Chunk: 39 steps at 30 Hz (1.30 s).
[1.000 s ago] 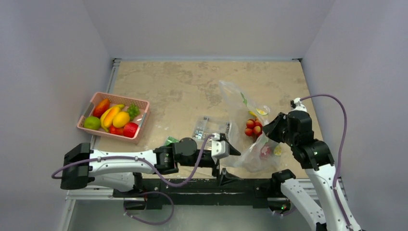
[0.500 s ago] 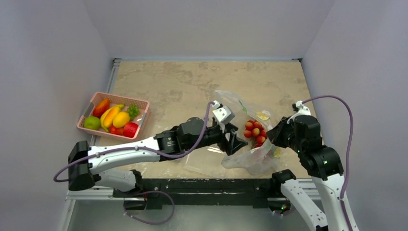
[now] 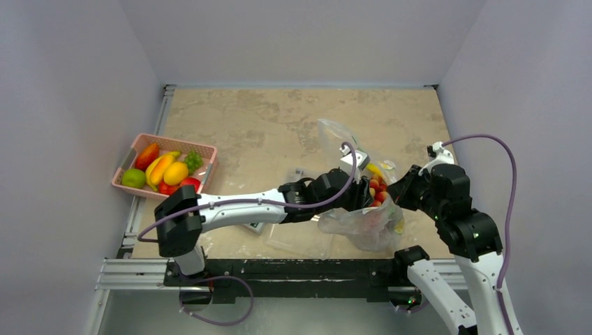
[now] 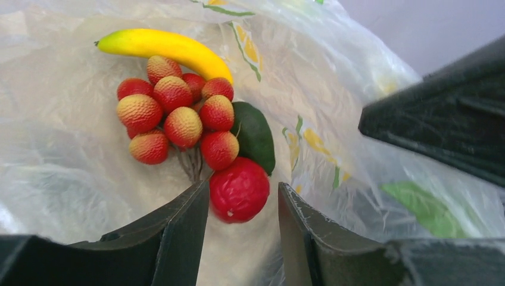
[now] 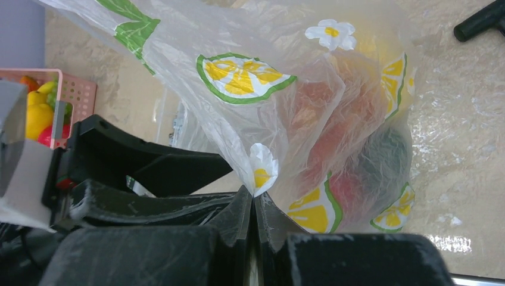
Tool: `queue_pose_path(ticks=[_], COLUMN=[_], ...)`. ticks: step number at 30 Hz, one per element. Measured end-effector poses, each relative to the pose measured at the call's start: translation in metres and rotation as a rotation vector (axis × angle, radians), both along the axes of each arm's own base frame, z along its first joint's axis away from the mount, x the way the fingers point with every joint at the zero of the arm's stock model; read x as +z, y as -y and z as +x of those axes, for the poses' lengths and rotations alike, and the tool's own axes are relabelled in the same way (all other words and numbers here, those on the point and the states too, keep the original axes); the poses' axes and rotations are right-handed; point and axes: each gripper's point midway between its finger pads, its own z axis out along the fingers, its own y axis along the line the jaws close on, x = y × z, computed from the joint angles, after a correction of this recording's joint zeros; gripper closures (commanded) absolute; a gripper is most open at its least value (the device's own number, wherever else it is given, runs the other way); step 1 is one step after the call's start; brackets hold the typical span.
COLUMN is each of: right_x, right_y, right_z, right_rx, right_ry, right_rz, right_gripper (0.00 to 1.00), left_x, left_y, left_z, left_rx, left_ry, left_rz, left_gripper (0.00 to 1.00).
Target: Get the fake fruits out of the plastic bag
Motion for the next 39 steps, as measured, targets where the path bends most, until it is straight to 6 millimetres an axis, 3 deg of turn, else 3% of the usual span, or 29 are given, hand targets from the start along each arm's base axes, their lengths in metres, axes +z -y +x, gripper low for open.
queue_pose_path(ticks=[5,8,12,16,25,31,39], right_x=[0.001,0.002,0.003,0.000,-0.006,-0.009,-0.007], right_y=[0.000,0.001,0.001,0.002,0.002,0.002,0.003], right_z=[-0.001,-0.002,-0.005,-0.006,-0.008,-0.008,-0.010], right_rx=[0.000,0.000,-0.001,-0.001,-0.001,-0.001,-0.001], right_ry=[0.005,0.012,0.020,0.020,0.007,0.002,0.014], right_rz=[0.002,0.004,0.007,0.007,0.004,0.002,0.005], right_gripper=[1.00,1.00,1.00,1.00,1.00,1.00,1.00], left_x=[-0.013,-0.034,-0.068,-0.095,-0.129,-0.138,-0.139], left_y=[0.024,0.030,0.036,0.042,0.058,0.070,0.080], left_z=[0.003,0.001,-0.002,-0.006,-0.014,-0.022,-0.015], left_rx=[0.008,0.014,0.023,0.033,0.063,0.088,0.112], left_ry=[-0.069,-0.118,-0.190,-0.248,-0.252,-0.249,-0.233], left_rz=[-0.014,0.005,0.039,0.049,0.084,0.085,0.075], left_gripper=[0.59,0.48,0.44,0.28,0.22,0.31,0.58])
